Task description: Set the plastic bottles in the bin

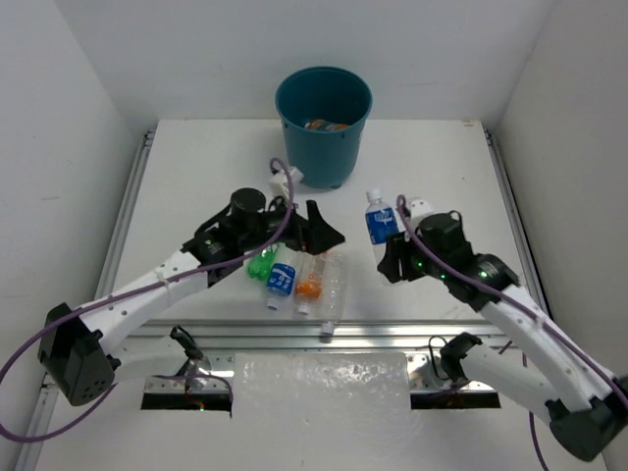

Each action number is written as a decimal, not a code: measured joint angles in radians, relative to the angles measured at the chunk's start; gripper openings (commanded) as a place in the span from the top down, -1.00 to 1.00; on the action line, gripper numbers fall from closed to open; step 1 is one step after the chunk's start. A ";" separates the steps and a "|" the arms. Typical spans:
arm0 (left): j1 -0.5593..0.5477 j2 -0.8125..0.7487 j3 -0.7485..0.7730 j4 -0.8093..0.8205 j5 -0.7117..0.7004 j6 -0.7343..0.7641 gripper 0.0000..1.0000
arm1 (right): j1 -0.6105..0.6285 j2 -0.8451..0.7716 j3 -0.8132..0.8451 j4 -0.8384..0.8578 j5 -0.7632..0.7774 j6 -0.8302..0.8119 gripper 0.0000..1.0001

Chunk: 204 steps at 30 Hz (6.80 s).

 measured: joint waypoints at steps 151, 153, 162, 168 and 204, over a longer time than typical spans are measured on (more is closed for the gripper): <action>0.132 1.031 1.505 -0.022 -0.853 0.252 -0.99 | 0.223 -0.482 0.051 -0.026 0.196 -0.004 -0.98; 0.139 1.046 1.463 -0.027 -0.843 0.268 -0.99 | 0.223 -0.462 0.052 -0.027 0.196 -0.003 -0.98; 0.138 0.889 1.335 -0.099 -0.825 0.299 -0.99 | 0.223 -0.180 -0.021 0.096 0.162 0.105 -0.98; 0.137 0.280 0.843 -0.181 -0.765 0.208 -0.99 | 0.223 0.322 0.031 0.188 0.168 0.307 -0.98; 0.134 -0.345 0.068 -0.447 -0.672 0.135 -0.99 | 0.281 0.868 0.317 0.180 0.225 0.547 -0.09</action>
